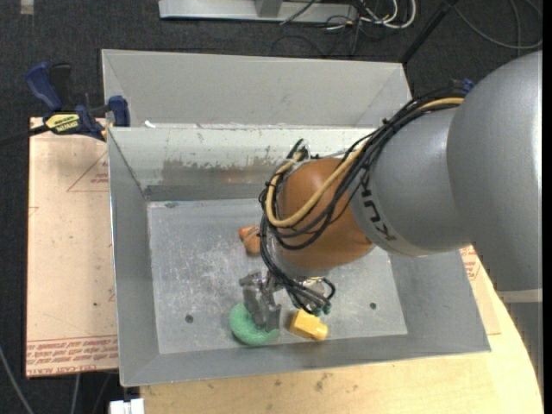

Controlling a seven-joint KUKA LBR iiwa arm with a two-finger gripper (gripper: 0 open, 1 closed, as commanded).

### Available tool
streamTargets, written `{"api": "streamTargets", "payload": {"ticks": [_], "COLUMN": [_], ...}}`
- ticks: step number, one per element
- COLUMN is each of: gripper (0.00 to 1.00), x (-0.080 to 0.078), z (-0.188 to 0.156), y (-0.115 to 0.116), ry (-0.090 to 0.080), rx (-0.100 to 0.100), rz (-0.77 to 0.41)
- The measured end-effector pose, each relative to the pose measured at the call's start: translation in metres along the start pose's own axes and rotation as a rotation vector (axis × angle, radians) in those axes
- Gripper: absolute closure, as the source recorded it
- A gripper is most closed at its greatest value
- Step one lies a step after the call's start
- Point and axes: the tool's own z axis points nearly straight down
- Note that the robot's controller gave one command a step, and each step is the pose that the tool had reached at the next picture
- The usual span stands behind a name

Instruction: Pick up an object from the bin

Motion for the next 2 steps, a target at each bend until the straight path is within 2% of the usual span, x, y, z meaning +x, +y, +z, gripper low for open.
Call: {"api": "streamTargets", "payload": {"ticks": [1,2], "gripper": [0.00,0.00], "x": [0.0003,0.0005], "z": [0.0009,0.0010], "y": [-0.0007,-0.0007], "ry": [0.000,0.001], "rx": [0.001,0.001], "rz": [0.000,0.000]}}
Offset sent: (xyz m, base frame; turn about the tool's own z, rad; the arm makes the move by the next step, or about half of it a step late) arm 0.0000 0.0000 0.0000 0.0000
